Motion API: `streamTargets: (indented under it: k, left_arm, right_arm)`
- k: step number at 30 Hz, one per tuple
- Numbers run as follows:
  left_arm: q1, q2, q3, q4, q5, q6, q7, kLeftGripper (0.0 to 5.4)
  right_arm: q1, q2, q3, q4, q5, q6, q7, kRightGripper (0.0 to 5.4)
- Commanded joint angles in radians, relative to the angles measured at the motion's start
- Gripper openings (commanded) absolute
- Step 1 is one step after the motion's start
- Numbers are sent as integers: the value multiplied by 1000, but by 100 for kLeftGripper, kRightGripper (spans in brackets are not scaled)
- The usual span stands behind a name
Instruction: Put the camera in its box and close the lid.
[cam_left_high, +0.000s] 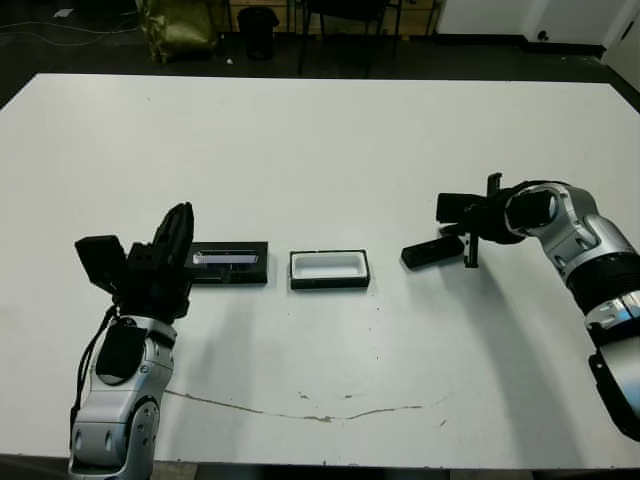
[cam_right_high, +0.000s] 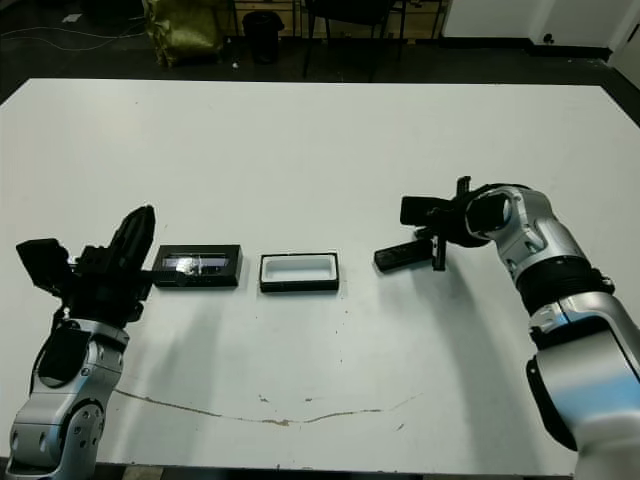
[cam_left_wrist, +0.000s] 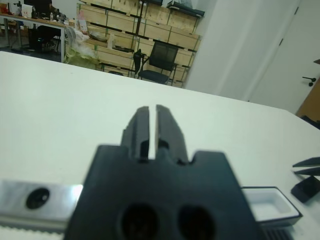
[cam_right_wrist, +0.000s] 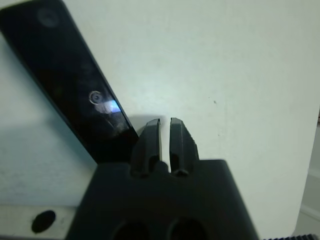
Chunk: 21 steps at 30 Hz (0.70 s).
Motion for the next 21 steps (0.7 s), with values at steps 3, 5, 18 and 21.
streamTargets:
  k: [3, 5, 18, 21]
  left_arm:
    - [19, 6, 8, 12, 3, 1, -5, 4]
    - [19, 7, 11, 14, -2, 0, -11, 4]
    - [18, 2, 10, 18, 2, -2, -6, 4]
    - [19, 4, 12, 21, 0, -14, -13, 4]
  right_arm:
    - [70, -41, -3, -95, 10, 27, 53, 0]
    - [87, -50, -2, -120, 9, 38, 61, 0]
    - [174, -64, -50, -188, 111, 100, 136, 0]
    - [184, -82, -41, -224, 109, 95, 150, 0]
